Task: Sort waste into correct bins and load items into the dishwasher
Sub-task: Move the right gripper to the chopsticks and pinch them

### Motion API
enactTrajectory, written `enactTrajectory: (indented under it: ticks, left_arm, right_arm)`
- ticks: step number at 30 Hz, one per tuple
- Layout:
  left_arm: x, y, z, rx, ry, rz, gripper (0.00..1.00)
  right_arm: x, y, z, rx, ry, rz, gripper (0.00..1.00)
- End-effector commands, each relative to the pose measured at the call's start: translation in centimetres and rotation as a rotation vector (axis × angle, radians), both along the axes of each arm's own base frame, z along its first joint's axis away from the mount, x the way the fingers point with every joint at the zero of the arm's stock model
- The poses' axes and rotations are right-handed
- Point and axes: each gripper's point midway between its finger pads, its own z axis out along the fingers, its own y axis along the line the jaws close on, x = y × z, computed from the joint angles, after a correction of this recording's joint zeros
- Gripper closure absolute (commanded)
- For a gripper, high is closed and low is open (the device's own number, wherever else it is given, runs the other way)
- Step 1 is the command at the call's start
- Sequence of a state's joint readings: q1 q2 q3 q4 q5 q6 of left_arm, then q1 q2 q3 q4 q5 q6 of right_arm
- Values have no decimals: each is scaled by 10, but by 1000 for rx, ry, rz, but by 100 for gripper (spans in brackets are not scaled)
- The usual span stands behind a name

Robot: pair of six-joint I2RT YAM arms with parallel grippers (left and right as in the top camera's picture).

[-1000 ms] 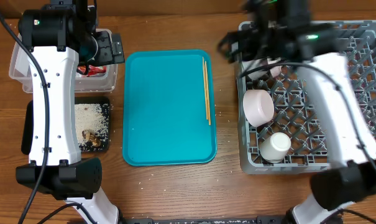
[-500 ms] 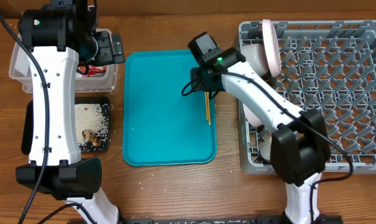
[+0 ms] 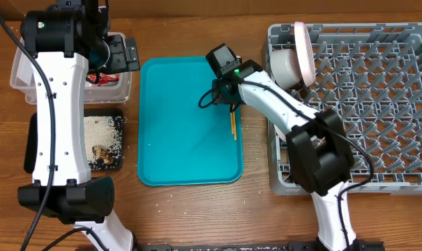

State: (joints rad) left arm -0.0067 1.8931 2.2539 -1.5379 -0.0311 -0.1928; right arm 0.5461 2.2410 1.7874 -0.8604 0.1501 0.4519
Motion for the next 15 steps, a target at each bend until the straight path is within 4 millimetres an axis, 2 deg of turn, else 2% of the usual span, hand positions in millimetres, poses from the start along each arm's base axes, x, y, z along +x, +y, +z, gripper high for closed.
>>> enactTrajectory:
  ticks: [1, 7, 15]
  left_arm:
    - [2, 1, 1, -1, -5, 15, 0]
    - [2, 1, 1, -1, -6, 15, 0]
    - [2, 1, 1, -1, -6, 15, 0]
  right_arm:
    - [2, -5, -19, -53, -3, -31, 41]
    - [3, -4, -29, -55, 2, -30, 43]
    - [12, -11, -21, -92, -40, -50, 43]
